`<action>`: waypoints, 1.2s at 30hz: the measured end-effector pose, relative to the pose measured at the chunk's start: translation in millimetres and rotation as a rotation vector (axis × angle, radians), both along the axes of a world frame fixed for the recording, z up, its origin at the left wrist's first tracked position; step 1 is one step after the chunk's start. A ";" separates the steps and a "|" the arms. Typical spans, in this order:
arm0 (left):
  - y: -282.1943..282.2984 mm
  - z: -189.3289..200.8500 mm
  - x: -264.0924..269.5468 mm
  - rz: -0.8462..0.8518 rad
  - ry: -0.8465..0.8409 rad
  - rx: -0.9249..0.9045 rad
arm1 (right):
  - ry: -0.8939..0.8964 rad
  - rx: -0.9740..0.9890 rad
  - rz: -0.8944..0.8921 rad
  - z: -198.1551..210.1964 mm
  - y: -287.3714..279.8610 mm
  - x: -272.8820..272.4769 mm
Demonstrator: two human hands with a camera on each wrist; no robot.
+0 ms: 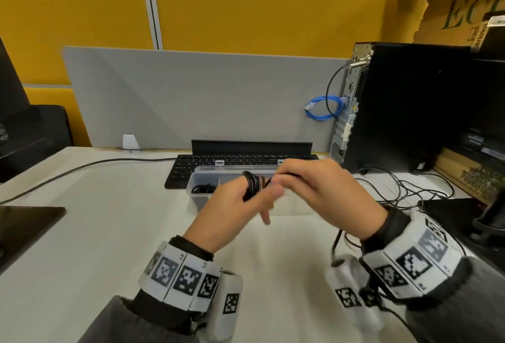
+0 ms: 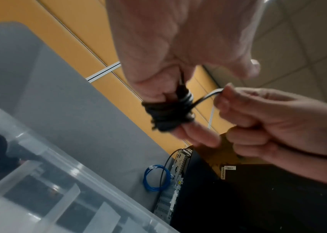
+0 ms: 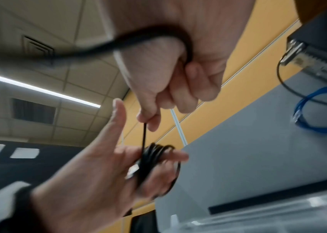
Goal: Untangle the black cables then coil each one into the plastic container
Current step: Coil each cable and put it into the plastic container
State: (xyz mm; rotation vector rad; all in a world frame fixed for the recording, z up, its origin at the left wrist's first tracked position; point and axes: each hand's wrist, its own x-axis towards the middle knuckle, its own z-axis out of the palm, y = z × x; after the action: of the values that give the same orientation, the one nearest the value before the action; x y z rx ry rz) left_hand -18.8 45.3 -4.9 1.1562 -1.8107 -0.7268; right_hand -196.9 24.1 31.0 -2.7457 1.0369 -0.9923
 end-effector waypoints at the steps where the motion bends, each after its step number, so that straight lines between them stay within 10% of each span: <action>1: 0.2 -1.0 0.7 -0.017 -0.066 0.020 | -0.010 -0.013 -0.041 -1.0 -6.2 -3.7; 13: 3.5 16.6 3.3 -0.200 1.134 0.253 | 0.489 0.450 -0.111 -39.6 -6.8 -17.5; 16: -3.8 14.3 7.8 -0.095 1.270 0.185 | 0.344 0.531 -0.017 -37.6 3.1 -6.8; 27: -17.2 1.4 24.8 0.289 1.055 0.132 | -0.657 0.937 0.388 -10.8 -2.7 -33.2; 30: -21.3 -3.9 25.0 0.333 1.016 0.160 | -0.577 0.948 0.580 -9.7 5.3 -26.9; 36: -25.1 -7.9 26.1 0.331 0.981 0.186 | -0.260 0.662 0.425 -1.8 14.0 -8.1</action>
State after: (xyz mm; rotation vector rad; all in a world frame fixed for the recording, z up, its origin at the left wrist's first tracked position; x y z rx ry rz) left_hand 7.3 20.2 -12.9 0.9218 -0.7301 -1.0319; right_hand -205.0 38.1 29.2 -2.0938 0.5618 -0.7370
